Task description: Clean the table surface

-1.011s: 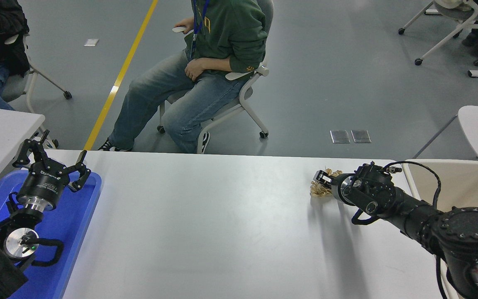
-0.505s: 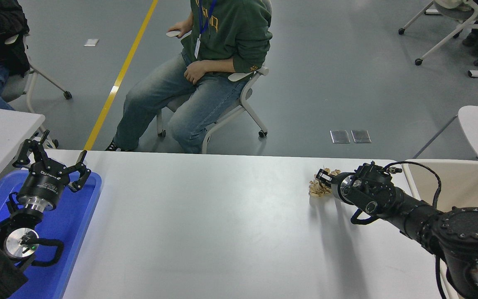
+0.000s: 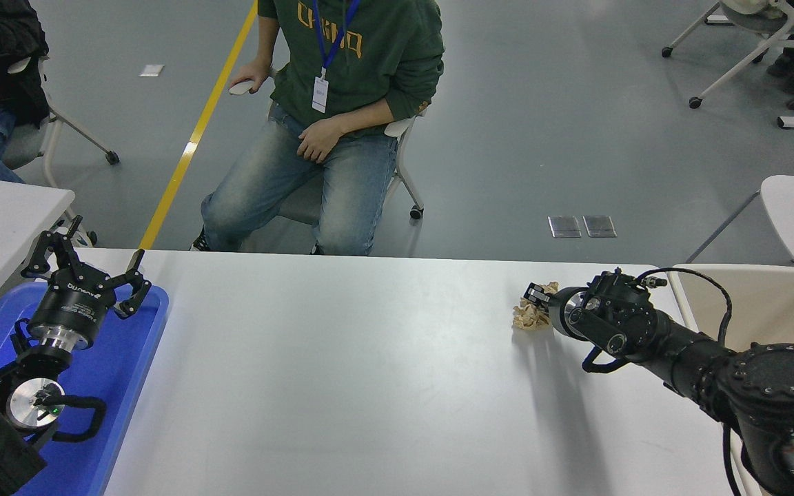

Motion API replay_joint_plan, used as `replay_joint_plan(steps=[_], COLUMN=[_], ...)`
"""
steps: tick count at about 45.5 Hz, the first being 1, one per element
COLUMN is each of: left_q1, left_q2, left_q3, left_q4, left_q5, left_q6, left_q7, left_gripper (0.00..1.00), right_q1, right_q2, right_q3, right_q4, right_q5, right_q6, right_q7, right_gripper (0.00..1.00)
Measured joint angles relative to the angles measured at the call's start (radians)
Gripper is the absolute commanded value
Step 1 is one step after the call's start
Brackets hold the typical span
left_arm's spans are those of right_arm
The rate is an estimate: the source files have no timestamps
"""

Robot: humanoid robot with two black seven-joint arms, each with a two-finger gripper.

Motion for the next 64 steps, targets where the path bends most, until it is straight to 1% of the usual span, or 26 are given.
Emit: replay_joint_plan(steps=[10, 17, 28, 38, 44, 45, 48, 55, 64], left_q1=[0.000, 0.000, 0.000, 0.000, 0.000, 0.000, 0.000, 0.000, 0.000], left_q2=[0.000, 0.000, 0.000, 0.000, 0.000, 0.000, 0.000, 0.000, 0.000], left_q3=[0.000, 0.000, 0.000, -0.001, -0.001, -0.001, -0.001, -0.001, -0.001], left_q4=[0.000, 0.000, 0.000, 0.000, 0.000, 0.000, 0.000, 0.000, 0.000], left_q5=[0.000, 0.000, 0.000, 0.000, 0.000, 0.000, 0.000, 0.000, 0.000], left_q6=[0.000, 0.000, 0.000, 0.000, 0.000, 0.000, 0.000, 0.000, 0.000], left_q7=[0.000, 0.000, 0.000, 0.000, 0.000, 0.000, 0.000, 0.000, 0.000], left_gripper=[1.00, 1.00, 1.00, 1.00, 1.00, 1.00, 1.00, 1.00, 1.00], right_q1=[0.020, 0.044, 0.097, 0.156, 0.199, 0.214, 0.231, 0.301, 0.397], right_q2=[0.000, -0.001, -0.103, -0.278, -0.405, -0.449, -0.498, -0.690, -0.899], right_q3=[0.023, 0.034, 0.040, 0.040, 0.034, 0.031, 0.028, 0.018, 0.002], right_q4=[0.033, 0.120, 0.303, 0.492, 0.619, 0.664, 0.710, 0.882, 1.032], right_q5=[0.001, 0.005, 0.034, 0.046, 0.048, 0.049, 0.049, 0.048, 0.044], right_q6=[0.011, 0.014, 0.015, 0.016, 0.017, 0.019, 0.022, 0.051, 0.114], right_q7=[-0.001, -0.002, -0.004, -0.004, -0.004, -0.004, -0.004, -0.005, -0.006], right_gripper=[0.00, 0.00, 0.00, 0.00, 0.00, 0.00, 0.00, 0.00, 0.00])
